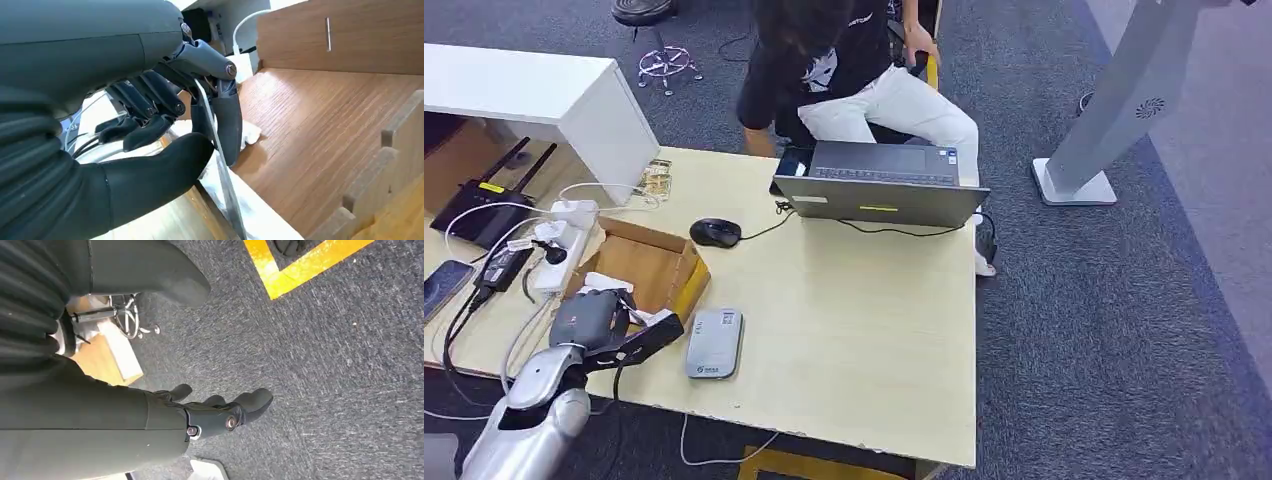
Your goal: Pass the card to the sensor for recognition and then transmit it.
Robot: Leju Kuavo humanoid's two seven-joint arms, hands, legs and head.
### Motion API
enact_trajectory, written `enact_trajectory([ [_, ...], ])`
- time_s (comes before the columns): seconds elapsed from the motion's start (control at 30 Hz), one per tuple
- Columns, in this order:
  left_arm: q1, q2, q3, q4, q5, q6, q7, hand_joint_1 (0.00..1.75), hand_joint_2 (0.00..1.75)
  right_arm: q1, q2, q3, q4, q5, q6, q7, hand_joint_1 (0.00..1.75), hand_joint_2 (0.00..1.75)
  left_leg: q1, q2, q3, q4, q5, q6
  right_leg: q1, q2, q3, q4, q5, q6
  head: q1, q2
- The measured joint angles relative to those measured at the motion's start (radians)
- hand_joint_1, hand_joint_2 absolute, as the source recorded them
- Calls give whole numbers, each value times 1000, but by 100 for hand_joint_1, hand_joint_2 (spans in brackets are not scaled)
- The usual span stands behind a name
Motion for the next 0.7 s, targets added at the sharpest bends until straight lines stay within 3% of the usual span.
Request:
enact_trajectory([
  [0.5,-4,0,-8,0,0,8,3,175,175,0,-1,1,0,0,0,-3,0,175,0,0,0,0,0,0,0,0,0,0,0,0,0,0],
  [0.7,-63,-13,-9,5,35,14,3,175,175,-2,-2,16,0,0,0,-3,0,175,0,-1,0,0,1,0,0,0,0,0,0,0,0,0],
])
